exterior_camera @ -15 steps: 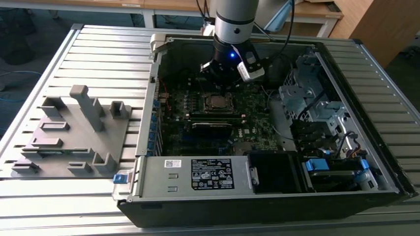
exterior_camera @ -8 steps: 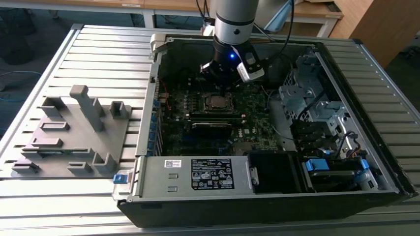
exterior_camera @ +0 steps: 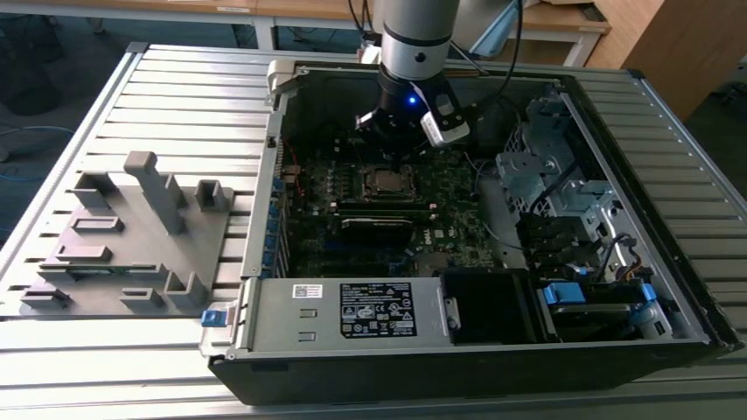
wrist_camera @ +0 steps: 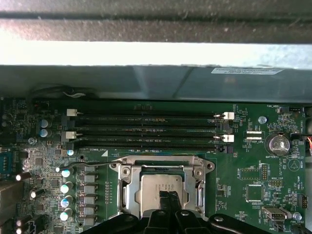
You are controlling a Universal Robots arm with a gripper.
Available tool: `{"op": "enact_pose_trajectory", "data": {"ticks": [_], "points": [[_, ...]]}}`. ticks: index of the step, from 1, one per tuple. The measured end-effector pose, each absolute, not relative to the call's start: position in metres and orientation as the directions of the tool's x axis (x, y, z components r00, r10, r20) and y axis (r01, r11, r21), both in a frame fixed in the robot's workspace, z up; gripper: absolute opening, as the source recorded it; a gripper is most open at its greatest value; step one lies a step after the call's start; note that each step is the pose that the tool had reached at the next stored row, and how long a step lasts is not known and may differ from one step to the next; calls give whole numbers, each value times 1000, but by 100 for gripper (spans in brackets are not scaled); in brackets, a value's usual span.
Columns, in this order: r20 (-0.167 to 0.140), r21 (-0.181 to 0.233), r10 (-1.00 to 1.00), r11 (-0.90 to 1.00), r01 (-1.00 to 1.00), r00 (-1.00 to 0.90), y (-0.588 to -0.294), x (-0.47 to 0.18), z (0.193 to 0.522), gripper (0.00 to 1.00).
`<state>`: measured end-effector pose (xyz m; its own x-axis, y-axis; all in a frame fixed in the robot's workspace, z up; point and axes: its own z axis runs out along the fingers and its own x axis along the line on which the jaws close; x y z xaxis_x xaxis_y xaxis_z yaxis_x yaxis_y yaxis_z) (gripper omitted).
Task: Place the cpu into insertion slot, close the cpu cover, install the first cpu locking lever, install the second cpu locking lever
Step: 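Install the first cpu locking lever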
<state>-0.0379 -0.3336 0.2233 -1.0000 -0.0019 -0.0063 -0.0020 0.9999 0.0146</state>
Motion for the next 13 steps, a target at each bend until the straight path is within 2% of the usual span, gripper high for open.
{"op": "enact_pose_trajectory", "data": {"ticks": [13], "points": [[-6, 15, -2, 1000, -2, -1000, -334, -38, 230, 10]]}}
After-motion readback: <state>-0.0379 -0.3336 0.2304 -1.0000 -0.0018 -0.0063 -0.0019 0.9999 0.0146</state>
